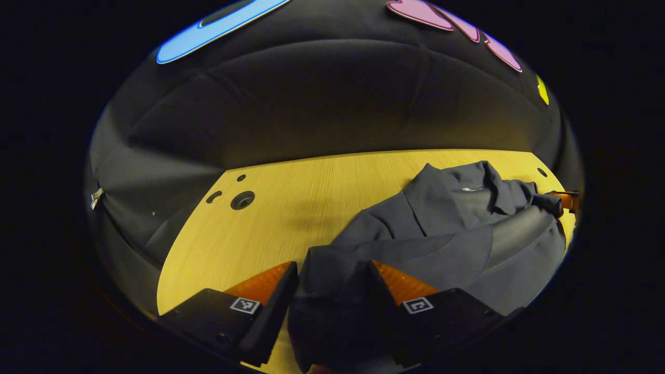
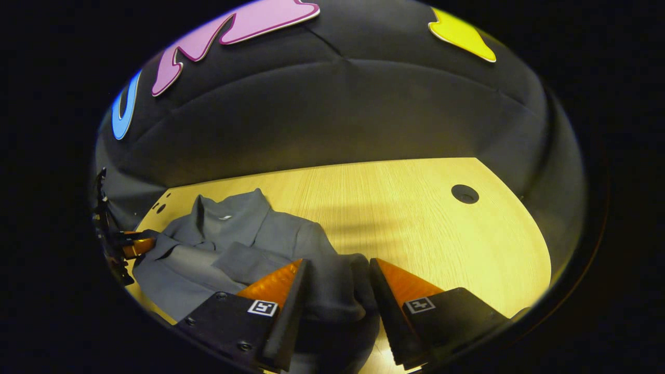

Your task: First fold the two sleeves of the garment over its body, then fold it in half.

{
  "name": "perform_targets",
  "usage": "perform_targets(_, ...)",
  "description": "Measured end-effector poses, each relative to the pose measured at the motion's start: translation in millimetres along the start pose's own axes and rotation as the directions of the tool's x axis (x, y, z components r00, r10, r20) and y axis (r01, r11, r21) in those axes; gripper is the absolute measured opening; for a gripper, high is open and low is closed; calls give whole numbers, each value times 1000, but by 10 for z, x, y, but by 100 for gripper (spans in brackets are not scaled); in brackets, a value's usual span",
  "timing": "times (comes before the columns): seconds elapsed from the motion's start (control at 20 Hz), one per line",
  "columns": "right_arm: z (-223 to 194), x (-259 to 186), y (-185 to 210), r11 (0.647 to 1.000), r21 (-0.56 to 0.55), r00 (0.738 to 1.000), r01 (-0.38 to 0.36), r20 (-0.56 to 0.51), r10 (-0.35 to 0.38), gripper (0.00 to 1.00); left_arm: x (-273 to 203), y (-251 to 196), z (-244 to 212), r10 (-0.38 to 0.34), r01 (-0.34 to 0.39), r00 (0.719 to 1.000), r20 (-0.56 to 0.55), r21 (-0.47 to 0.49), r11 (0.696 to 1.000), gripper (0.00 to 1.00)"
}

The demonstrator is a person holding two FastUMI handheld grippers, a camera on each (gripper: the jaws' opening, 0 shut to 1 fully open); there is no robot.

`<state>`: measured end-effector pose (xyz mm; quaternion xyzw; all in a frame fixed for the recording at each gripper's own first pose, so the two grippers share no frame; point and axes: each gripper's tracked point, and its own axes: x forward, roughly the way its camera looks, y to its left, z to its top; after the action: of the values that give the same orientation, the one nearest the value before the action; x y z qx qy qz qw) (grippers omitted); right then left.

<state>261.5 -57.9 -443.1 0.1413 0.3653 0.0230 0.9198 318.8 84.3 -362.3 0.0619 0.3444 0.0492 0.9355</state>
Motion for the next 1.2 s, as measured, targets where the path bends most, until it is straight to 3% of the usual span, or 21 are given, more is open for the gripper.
perform_targets(0.15, 95, -208, 46, 1000, 15, 999, -18, 28, 18, 77, -179, 9, 62, 9, -10, 1000, 27, 17, 1000, 95)
perform_targets(0.4, 269, -672, 52, 1000, -7, 996, -27, 83, 28, 78, -644, -21, 229, 0, -2, 994, 110, 17, 1000, 95)
perform_targets(0.55, 349, -1006, 92, 999, -8, 992, -37, 119, 37, 84, -1008, -81, 293, -26, 23, 989, 148, 21, 1000, 95)
perform_targets(0.9, 488, -1963, 197, 998, -59, 974, -21, 223, 34, 84, -1921, -391, 261, -127, 121, 972, 199, 42, 992, 95)
perform_targets(1.2, 277, -2513, 330, 997, -63, 971, -46, 232, 60, 84, -2584, -788, 4, -198, 200, 956, 216, 15, 980, 95)
